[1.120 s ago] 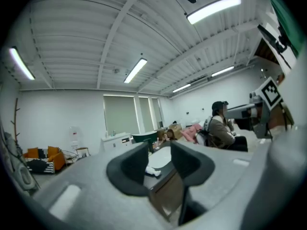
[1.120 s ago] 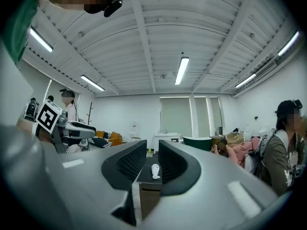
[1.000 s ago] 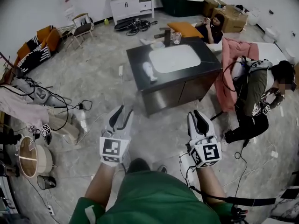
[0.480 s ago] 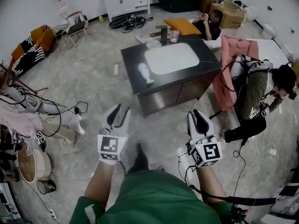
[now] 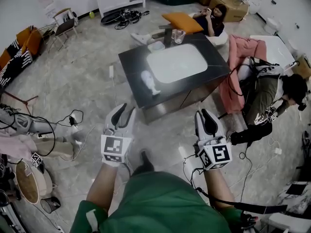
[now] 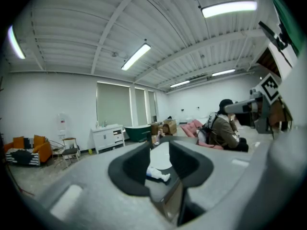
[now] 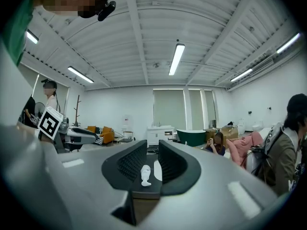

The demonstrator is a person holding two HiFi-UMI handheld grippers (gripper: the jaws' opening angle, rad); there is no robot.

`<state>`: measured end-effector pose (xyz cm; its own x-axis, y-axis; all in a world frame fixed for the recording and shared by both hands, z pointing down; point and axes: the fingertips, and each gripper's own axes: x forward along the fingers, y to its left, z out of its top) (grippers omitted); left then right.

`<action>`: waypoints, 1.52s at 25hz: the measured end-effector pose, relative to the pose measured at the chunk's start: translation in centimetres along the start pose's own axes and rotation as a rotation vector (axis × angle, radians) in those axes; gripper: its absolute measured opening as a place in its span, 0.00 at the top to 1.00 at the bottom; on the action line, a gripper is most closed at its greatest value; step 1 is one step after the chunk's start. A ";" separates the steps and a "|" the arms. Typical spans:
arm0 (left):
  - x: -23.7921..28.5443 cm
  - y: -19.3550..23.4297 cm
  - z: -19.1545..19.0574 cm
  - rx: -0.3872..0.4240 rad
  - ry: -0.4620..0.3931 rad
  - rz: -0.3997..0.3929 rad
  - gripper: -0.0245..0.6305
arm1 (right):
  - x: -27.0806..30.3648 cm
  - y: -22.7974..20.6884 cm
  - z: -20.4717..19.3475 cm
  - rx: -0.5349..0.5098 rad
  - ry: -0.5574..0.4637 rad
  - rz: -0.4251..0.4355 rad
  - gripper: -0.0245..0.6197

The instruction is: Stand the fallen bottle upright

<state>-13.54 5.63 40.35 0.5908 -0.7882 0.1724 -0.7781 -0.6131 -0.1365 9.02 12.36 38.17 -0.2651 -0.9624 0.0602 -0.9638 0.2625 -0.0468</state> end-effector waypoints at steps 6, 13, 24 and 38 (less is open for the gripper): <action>3.9 4.7 -2.2 -0.011 0.023 -0.057 0.78 | 6.0 0.8 -0.5 -0.001 0.025 -0.037 0.87; 7.5 6.7 -4.5 -0.006 0.054 -0.128 0.79 | 9.9 0.9 -1.4 0.004 0.054 -0.073 0.87; 14.4 5.8 -8.2 -0.016 0.148 -0.182 0.80 | 14.8 -4.0 -4.0 0.061 0.092 -0.061 0.87; 24.8 3.7 -13.2 0.037 0.336 -0.162 0.80 | 23.8 -14.2 -5.4 0.138 0.095 0.084 0.87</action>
<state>-4.56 -15.51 57.03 0.5981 -0.6231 0.5040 -0.6685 -0.7348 -0.1151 16.21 -13.90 45.62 -0.3526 -0.9246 0.1441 -0.9266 0.3234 -0.1919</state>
